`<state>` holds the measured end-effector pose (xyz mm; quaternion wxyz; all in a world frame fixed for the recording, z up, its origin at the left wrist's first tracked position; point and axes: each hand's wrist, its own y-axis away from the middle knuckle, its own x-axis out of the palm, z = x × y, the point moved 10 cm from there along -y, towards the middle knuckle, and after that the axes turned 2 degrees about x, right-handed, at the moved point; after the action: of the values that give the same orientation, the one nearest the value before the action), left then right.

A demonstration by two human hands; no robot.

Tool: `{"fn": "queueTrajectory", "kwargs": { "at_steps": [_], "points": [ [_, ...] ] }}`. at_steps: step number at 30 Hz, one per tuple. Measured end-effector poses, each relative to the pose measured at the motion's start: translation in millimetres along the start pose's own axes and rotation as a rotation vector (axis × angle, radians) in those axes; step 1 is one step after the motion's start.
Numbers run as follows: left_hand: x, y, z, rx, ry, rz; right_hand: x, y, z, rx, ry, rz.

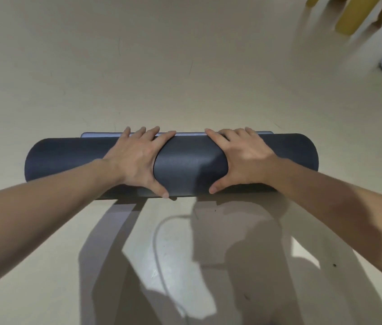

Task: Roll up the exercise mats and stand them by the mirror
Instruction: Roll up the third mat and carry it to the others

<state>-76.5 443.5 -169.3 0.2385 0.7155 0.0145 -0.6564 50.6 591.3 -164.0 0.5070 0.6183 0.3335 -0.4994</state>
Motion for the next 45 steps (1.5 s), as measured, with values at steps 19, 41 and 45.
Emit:
{"fn": "queueTrajectory", "kwargs": {
  "at_steps": [19,41,45],
  "points": [
    [66,64,-24,-0.047,0.76,0.658,54,34,44,-0.093,-0.632,0.637],
    [23,72,-100,0.277,-0.078,-0.153,4,58,-17,0.079,-0.36,-0.161],
    [6,39,-73,0.254,0.117,-0.05,-9,98,-33,-0.016,-0.28,-0.5]
  ]
}}
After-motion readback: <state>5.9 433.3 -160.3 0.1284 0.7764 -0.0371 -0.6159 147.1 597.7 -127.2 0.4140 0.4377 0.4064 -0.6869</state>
